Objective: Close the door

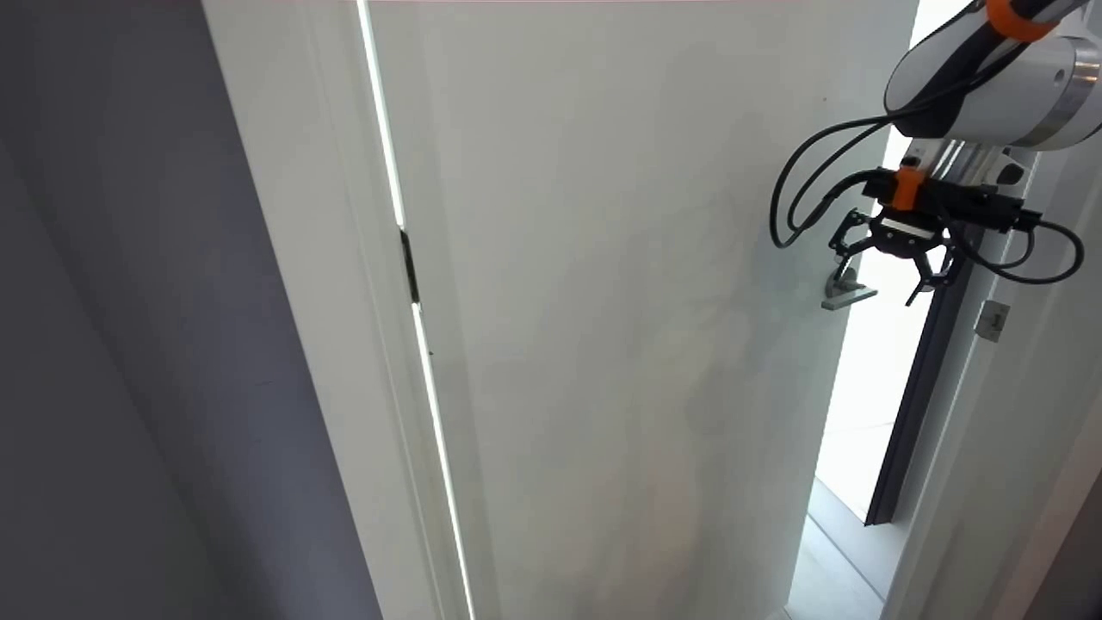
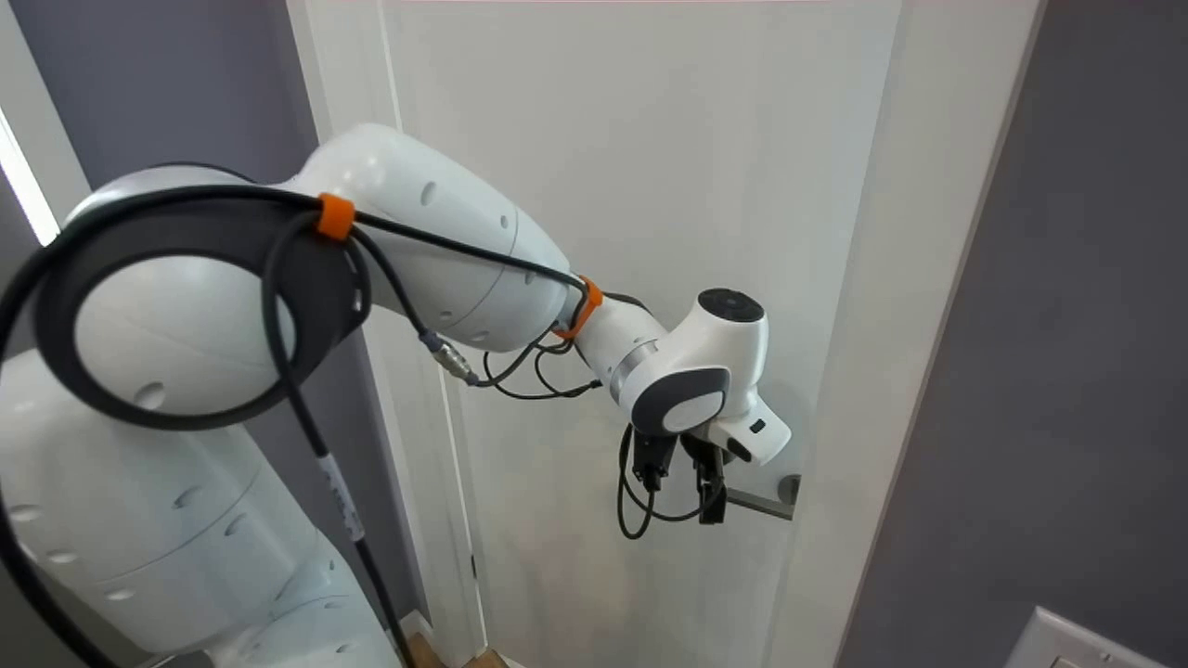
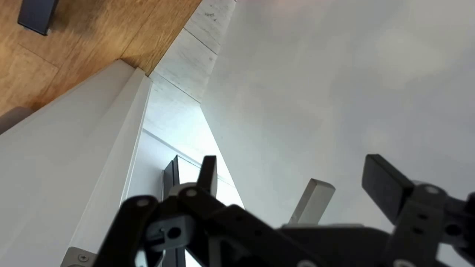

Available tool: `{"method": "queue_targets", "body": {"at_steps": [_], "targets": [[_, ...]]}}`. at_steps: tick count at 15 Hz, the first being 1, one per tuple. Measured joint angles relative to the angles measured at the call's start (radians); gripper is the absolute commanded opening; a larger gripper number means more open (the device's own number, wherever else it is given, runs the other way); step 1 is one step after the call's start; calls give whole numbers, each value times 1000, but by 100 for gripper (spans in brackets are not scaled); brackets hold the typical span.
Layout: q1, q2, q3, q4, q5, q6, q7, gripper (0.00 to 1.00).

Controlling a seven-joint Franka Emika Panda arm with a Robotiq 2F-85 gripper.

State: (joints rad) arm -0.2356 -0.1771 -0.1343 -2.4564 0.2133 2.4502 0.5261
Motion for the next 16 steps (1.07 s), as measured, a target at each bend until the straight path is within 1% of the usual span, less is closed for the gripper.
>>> {"method": "queue_targets", "body": {"at_steps": [3, 8, 16], "targets": [[1, 53, -6, 23, 20, 59, 5, 100], [6, 131, -14, 62, 115, 129, -12, 100], [6, 232, -27, 108, 234, 182, -76, 100]]}}
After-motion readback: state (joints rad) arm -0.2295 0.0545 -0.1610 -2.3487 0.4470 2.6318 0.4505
